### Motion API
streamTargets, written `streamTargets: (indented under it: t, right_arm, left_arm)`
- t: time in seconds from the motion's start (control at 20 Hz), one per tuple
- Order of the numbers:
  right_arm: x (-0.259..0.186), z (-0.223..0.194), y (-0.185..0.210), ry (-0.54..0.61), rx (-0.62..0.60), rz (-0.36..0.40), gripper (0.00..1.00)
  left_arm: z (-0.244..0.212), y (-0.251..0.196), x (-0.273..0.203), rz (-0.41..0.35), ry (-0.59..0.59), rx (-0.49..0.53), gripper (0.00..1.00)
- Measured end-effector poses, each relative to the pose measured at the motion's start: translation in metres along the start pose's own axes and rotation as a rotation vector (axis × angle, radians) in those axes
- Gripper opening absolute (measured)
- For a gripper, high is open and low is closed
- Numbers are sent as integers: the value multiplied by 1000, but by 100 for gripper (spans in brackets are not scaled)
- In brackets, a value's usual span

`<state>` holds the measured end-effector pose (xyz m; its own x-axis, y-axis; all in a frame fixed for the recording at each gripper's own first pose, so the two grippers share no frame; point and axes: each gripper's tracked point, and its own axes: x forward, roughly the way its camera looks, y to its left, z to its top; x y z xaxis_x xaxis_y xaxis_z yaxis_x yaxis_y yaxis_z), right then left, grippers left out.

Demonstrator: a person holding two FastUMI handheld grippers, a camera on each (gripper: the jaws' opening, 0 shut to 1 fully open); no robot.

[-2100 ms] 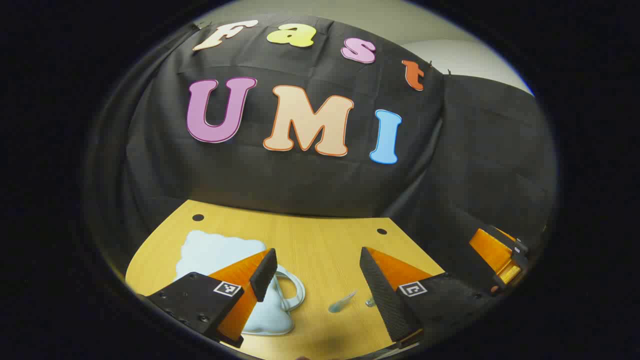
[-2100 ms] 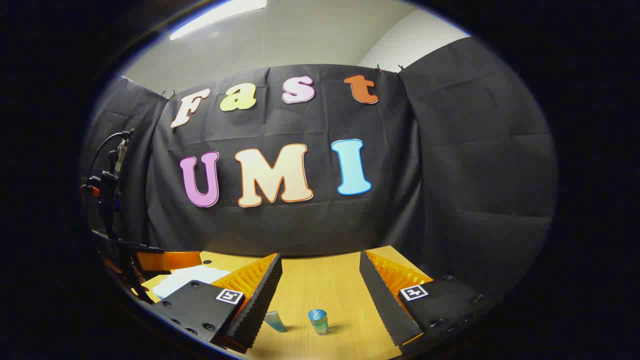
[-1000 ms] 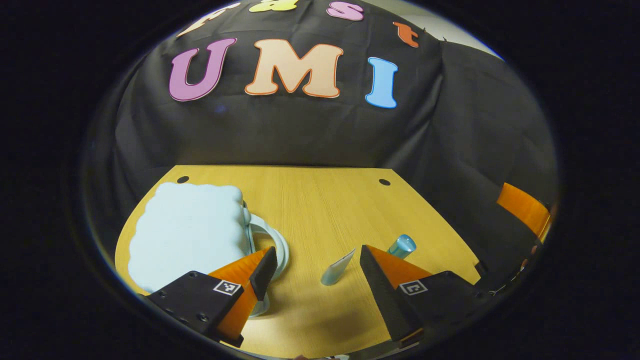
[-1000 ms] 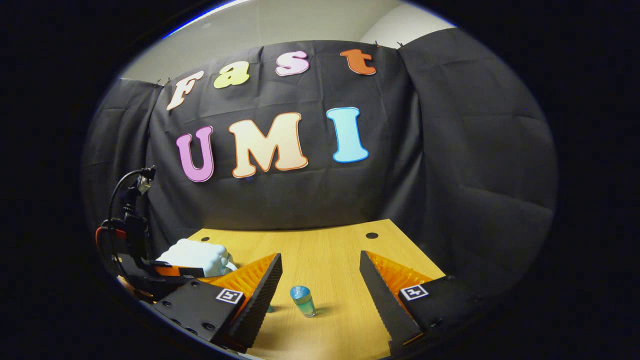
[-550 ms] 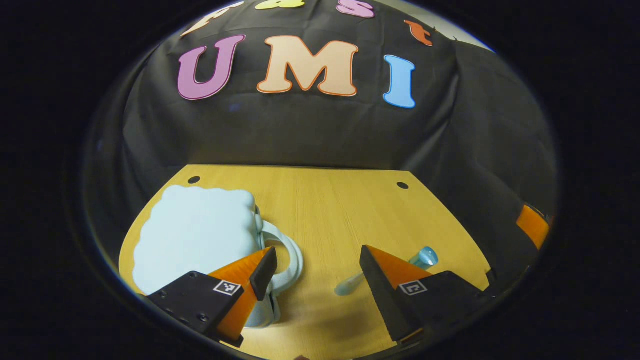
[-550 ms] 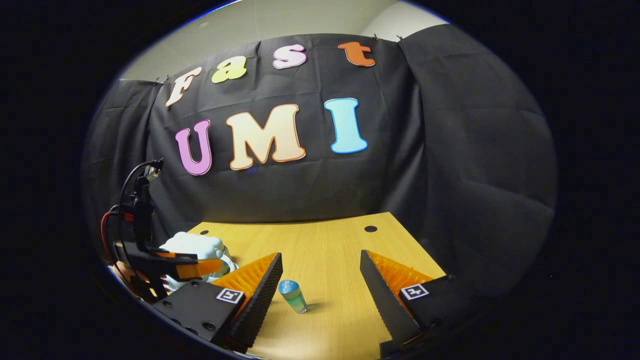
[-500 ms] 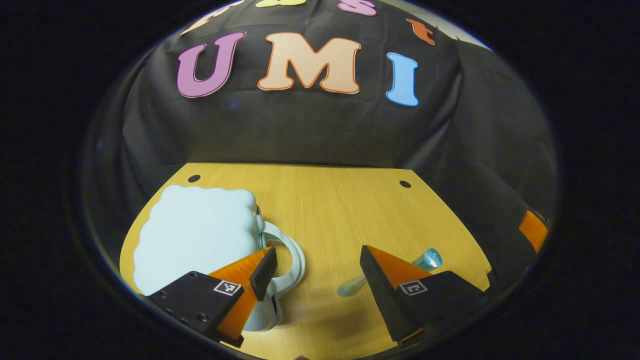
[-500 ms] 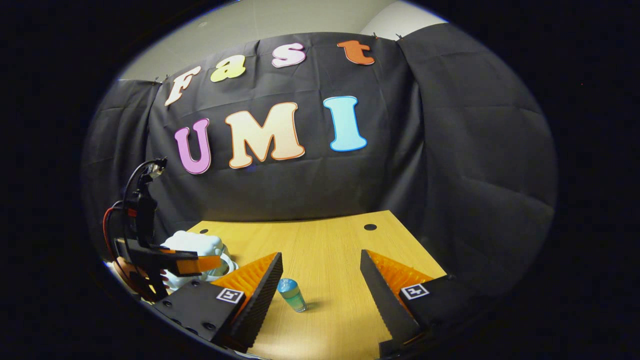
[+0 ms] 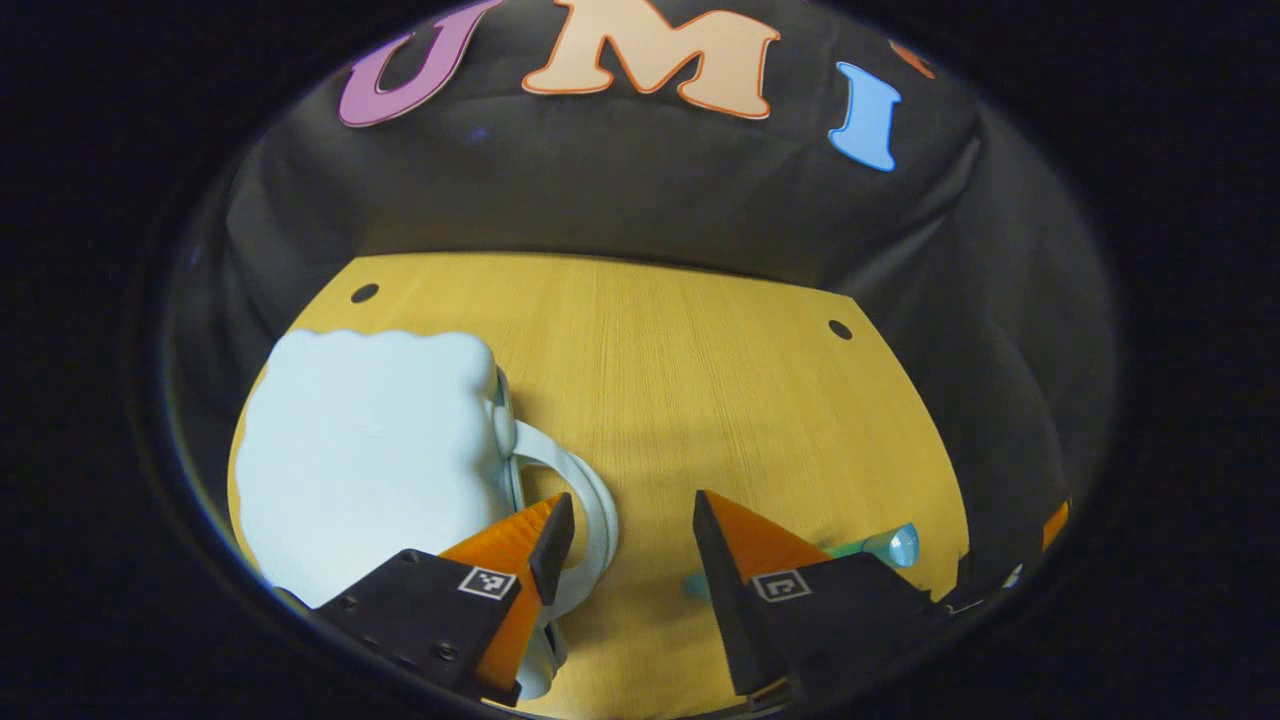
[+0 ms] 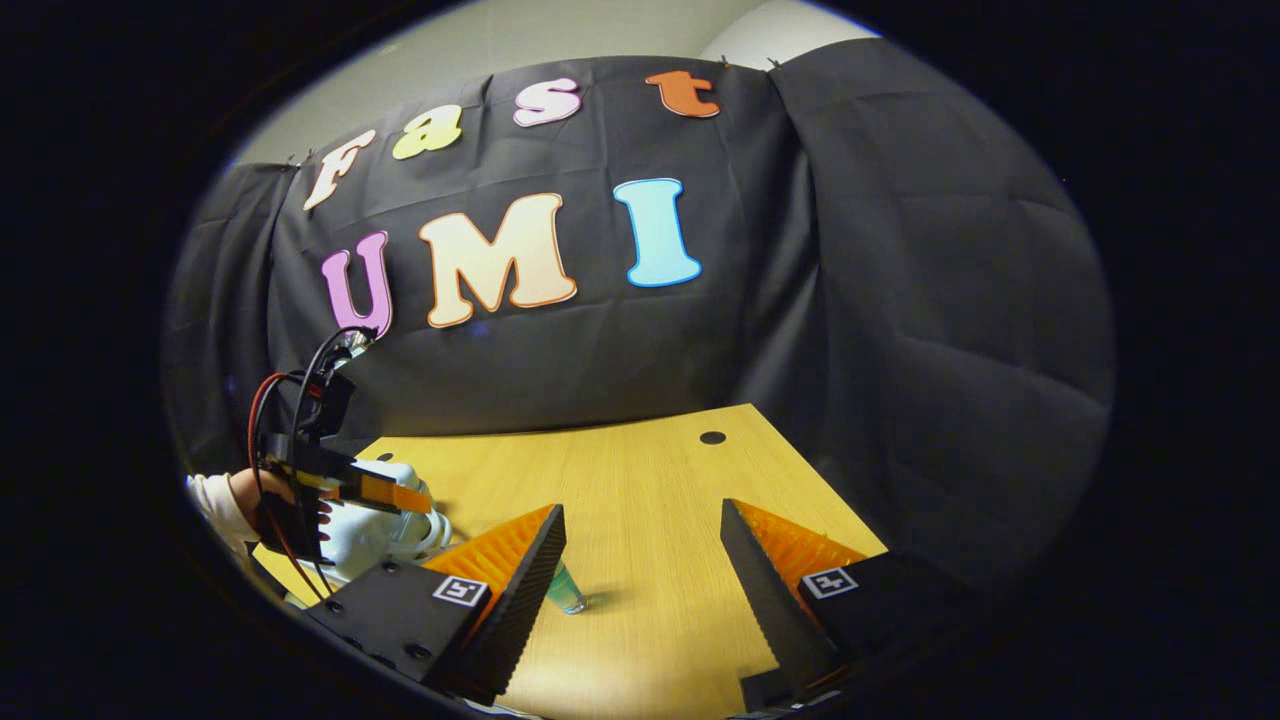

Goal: First open the suitcase, pack the skin care products into it, and then close the suitcase.

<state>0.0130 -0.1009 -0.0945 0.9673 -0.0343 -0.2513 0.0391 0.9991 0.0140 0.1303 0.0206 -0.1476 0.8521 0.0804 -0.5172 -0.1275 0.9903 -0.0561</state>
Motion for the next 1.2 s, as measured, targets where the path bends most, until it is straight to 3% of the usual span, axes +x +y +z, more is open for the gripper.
streamTargets:
  t: [0.1, 0.15, 0.2, 0.55, 0.6, 0.65, 0.75, 0.8, 0.85, 0.9, 0.95, 1.0, 1.05, 1.1, 1.2]
  right_arm:
    - [1, -3, -5, 0, 1, -11, 98]
    - [1, -5, -9, 4, 1, -18, 94]
    - [1, -8, -13, 10, 3, -25, 98]
    - [-4, -13, -49, 7, 42, -72, 94]
    - [-4, -12, -55, 5, 46, -80, 94]
    - [-4, -13, -60, 3, 50, -89, 94]
    - [-4, -10, -67, -1, 56, -101, 98]
    - [-5, -10, -71, -2, 58, -107, 94]
    - [-6, -9, -74, -5, 58, -112, 98]
    - [-6, -7, -77, -8, 55, -117, 94]
    - [-7, -7, -79, -10, 53, -122, 94]
    - [-7, -6, -82, -10, 51, -125, 94]
    - [-8, -6, -83, -11, 49, -129, 94]
    - [-9, -7, -85, -10, 47, -133, 94]
    - [-11, -7, -87, -9, 42, -141, 94]
  left_arm:
    - [-4, 9, 10, 40, 55, 15, 71]
    - [-7, 13, 15, 56, 85, 27, 64]
    - [-10, 13, 17, 64, 110, 27, 63]
    - [-31, 35, 40, 196, 302, 7, 48]
    - [-34, 38, 43, 207, 324, 4, 50]
    - [-37, 41, 46, 214, 343, -1, 49]
    - [-45, 40, 54, 209, 374, -30, 36]
    - [-48, 39, 58, 210, 387, -43, 44]
    - [-51, 39, 61, 214, 400, -46, 39]
    - [-53, 39, 65, 220, 412, -45, 31]
    - [-56, 40, 68, 220, 426, -49, 40]
    - [-59, 37, 72, 209, 444, -59, 37]
    - [-66, 34, 75, 200, 465, -74, 41]
    - [-68, 32, 74, 203, 484, -80, 32]
    - [-64, 33, 75, 198, 488, -51, 25]
